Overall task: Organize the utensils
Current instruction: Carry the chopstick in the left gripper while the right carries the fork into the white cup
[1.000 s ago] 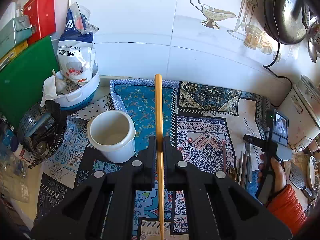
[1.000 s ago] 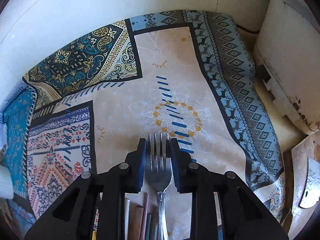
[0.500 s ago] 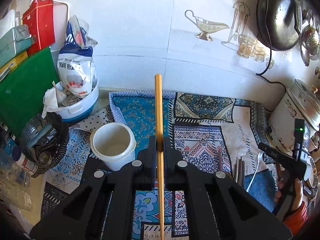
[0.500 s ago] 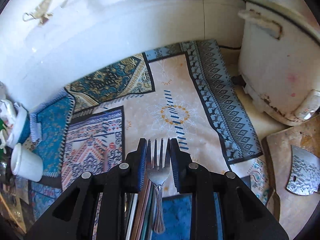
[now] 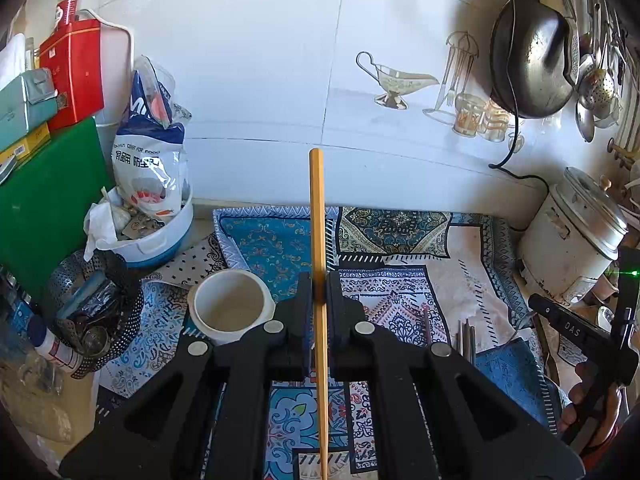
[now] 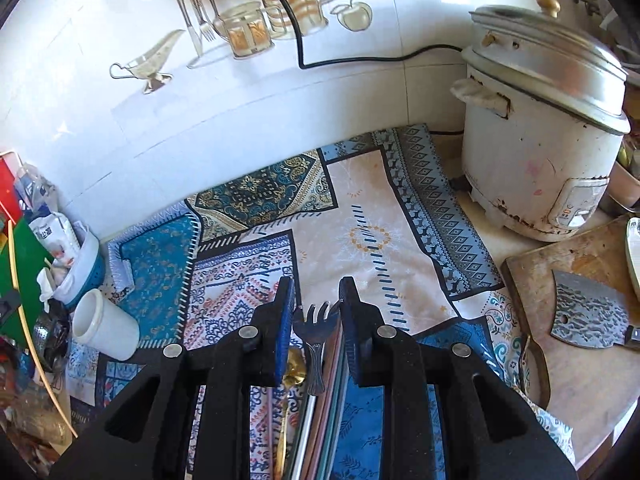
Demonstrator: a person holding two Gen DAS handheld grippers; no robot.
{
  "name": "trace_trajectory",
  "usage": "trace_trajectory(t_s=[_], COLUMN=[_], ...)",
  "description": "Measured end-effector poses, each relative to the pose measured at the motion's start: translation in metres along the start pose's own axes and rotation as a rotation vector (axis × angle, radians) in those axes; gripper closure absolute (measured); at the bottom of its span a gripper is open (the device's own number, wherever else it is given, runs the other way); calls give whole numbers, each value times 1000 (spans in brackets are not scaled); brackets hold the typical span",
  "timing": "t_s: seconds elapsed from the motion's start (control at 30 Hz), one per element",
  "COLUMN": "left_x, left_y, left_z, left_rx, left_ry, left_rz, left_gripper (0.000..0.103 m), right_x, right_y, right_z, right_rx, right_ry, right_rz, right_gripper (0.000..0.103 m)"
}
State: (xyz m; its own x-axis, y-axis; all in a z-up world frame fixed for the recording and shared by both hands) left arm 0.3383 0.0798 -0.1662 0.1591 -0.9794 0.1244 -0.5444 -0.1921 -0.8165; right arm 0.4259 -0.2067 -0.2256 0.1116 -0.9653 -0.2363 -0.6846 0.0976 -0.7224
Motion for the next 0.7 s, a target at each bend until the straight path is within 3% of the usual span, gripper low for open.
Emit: trace_trajectory(t_s=[0.3, 0.7], left_x=[-30, -79], left_y=[-14, -59], left_z=[-17, -20], left_rx=[50, 166], left_ry=[3, -17], left_rz=[-10, -35], left_gripper=[99, 99], right_x=[-52, -154], right_y=[-15, -31], right_z=[-32, -47], right_rx=[60, 117], right_ry=[-50, -248], right_rz=[-57, -127], right_gripper=[82, 82])
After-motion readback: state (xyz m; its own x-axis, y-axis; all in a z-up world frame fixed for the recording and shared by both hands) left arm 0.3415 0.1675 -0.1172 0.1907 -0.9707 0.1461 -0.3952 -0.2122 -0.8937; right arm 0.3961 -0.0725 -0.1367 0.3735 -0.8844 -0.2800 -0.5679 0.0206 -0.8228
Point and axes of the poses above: each gripper's, at about its wrist camera, not at the fingertips, and z roughly the way its jaws point, x to its right, y to its underside, the point moved 1 cm from there along z, roughly the way its jaws point, and after that the axes turned 6 degrees about x, right-handed, at the moved point
